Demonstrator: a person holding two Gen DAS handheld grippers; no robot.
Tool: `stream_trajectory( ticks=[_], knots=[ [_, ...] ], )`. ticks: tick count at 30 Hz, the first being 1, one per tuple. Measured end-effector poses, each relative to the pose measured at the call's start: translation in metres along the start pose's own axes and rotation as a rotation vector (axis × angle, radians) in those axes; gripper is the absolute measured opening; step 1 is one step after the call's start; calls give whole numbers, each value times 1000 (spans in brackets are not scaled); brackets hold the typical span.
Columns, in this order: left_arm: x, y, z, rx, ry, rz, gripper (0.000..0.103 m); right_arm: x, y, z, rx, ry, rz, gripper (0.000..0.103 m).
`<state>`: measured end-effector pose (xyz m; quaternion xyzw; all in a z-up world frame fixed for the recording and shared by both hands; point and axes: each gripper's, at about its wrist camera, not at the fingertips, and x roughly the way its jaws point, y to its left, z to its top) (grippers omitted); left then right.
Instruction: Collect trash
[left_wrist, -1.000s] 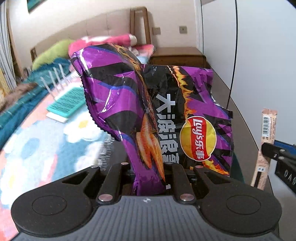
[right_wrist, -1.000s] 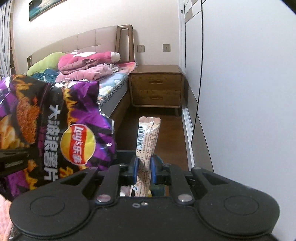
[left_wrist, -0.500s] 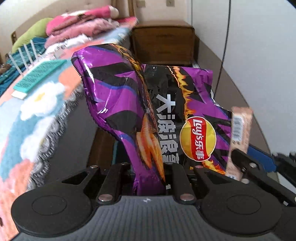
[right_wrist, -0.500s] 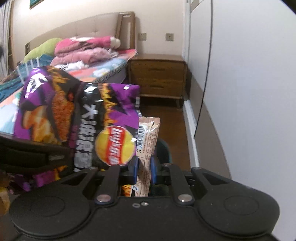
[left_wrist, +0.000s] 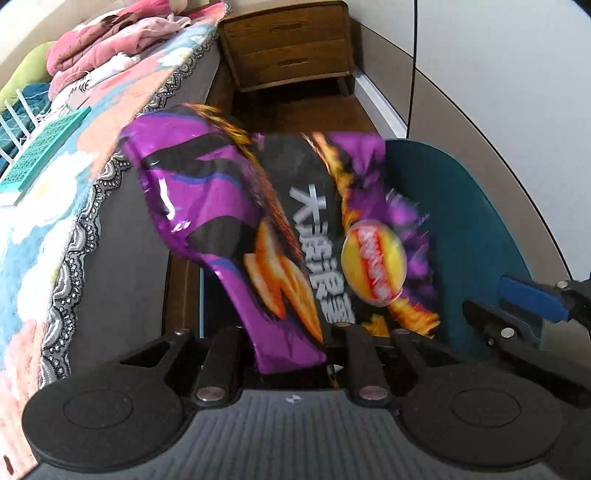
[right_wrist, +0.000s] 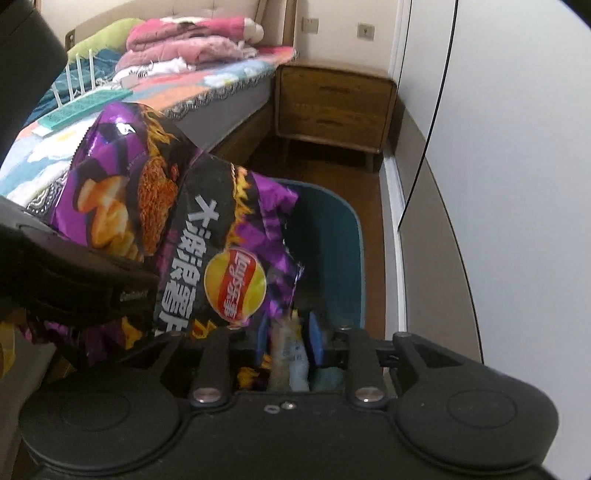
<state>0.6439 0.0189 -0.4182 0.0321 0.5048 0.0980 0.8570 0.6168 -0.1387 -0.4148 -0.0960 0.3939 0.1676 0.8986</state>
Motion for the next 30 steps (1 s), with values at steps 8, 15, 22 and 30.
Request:
stream_trajectory(
  ticks=[8,15,22,30],
  knots=[
    [-40,0,-8,8,-28,-40,56,-44,-3,-1,10,-28,24,44],
    [-109,1,-12,48,-84,-59,57,-102,-4,9,39,-56,33,49],
    [-187,11,-16,27,-112,-90,57,-166,-4,24,48,-89,51,54],
    [-265,27,-24,-1,-141,-92,57,-238,1,36,57,-117,66,57]
  ],
)
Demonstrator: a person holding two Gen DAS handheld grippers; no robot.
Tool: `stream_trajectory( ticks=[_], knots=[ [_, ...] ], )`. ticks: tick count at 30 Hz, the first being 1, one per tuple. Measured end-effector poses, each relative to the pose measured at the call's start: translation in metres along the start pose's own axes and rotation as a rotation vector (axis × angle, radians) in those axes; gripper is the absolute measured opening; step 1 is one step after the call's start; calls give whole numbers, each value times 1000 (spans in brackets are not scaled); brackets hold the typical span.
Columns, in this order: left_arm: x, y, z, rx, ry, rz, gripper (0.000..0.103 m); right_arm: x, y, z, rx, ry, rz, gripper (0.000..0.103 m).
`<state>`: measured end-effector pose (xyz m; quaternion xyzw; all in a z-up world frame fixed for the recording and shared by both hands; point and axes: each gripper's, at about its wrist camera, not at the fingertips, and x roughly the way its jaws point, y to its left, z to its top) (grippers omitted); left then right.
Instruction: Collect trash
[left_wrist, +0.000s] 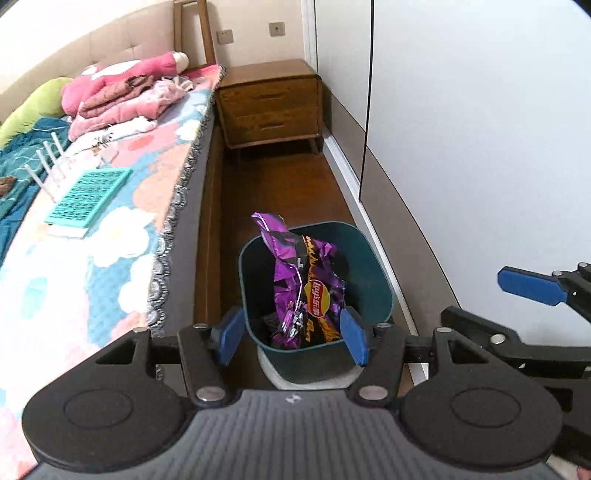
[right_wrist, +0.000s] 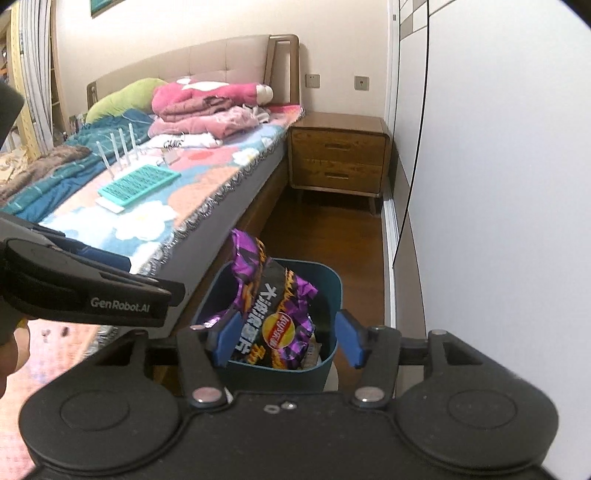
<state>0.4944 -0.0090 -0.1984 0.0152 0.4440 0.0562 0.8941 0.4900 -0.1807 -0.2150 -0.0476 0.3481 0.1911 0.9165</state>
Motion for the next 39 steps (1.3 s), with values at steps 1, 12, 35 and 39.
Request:
stream_trajectory(
  ticks=[1,12,35,39],
  knots=[
    [-11,1,0,-2,-7,4,57,-7,0,2,2,0,2,57],
    [-94,5,0,-42,-34,15,58,-74,6,25,-1,-21,16,64],
    [-159,23,-14,-119,-15,6,69,-124,16,50,19,-25,87,90],
    [-162,26,-15,-122,-8,7,69,-126,16,51,11,-20,97,92]
  ],
)
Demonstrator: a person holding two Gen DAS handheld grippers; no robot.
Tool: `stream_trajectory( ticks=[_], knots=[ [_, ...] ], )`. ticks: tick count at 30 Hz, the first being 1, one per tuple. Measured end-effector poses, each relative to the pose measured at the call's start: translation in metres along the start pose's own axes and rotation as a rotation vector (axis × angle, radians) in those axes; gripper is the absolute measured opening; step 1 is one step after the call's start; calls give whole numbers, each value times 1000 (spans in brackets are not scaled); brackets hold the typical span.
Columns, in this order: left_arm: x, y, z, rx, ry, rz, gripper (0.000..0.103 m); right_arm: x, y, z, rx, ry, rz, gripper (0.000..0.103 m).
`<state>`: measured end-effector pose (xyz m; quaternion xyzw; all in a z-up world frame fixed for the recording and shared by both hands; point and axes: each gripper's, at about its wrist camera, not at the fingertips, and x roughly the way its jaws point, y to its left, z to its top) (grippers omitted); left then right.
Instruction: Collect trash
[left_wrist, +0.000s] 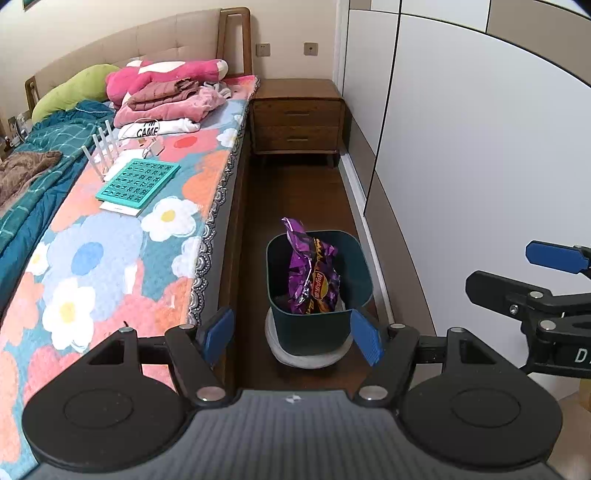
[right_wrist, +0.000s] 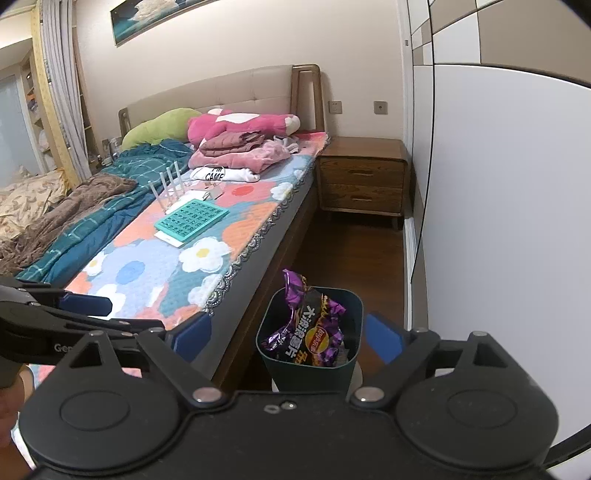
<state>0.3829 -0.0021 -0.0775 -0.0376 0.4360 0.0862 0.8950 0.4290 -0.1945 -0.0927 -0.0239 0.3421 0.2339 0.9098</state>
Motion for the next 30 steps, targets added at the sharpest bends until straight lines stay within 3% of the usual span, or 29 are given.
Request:
stream_trajectory(
  ticks=[30],
  knots=[
    [-10,6,9,2,-5,-4,69,-7,1,9,-10,6,19,94]
  ],
)
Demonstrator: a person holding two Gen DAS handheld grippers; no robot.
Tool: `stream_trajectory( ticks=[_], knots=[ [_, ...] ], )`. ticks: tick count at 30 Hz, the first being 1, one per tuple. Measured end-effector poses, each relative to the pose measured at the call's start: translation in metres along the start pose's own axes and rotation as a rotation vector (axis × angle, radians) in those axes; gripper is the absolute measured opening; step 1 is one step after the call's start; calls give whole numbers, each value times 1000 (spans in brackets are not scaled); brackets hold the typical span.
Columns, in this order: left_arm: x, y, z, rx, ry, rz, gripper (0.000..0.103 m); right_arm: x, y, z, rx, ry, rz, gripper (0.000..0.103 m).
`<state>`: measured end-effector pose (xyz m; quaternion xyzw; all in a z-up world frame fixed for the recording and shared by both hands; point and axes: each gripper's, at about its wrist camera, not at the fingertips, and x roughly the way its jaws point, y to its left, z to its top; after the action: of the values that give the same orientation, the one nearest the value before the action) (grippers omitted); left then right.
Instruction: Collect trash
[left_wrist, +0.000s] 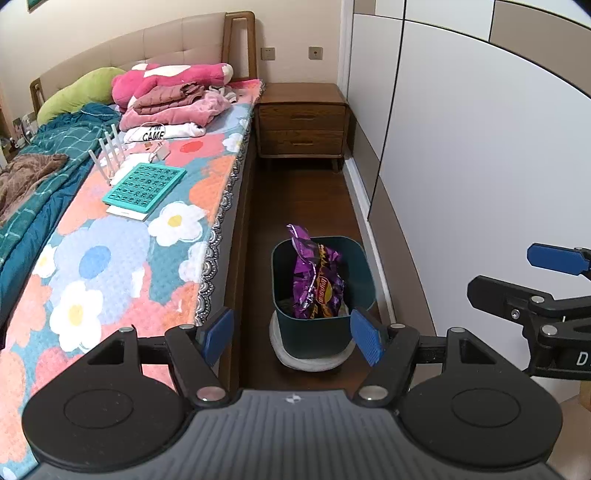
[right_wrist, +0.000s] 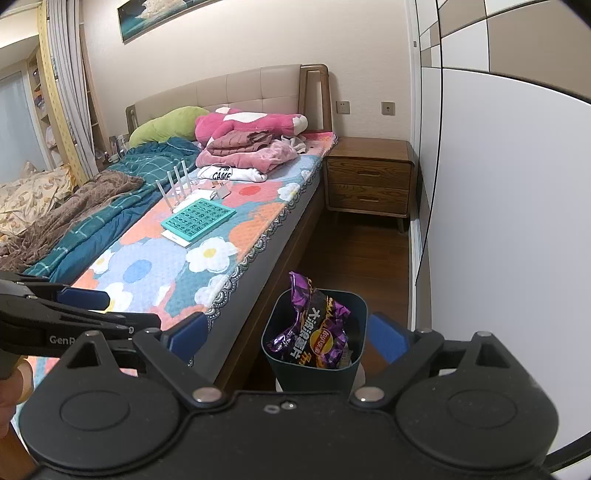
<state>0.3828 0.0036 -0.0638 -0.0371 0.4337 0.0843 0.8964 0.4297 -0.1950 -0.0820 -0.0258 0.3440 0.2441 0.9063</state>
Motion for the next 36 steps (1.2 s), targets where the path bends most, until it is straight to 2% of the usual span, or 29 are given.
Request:
stream_trajectory(
  ticks=[36],
  knots=[
    [-12,12,6,-29,-11,-10,69,-11,-3,9,-17,8,31,94]
  ],
)
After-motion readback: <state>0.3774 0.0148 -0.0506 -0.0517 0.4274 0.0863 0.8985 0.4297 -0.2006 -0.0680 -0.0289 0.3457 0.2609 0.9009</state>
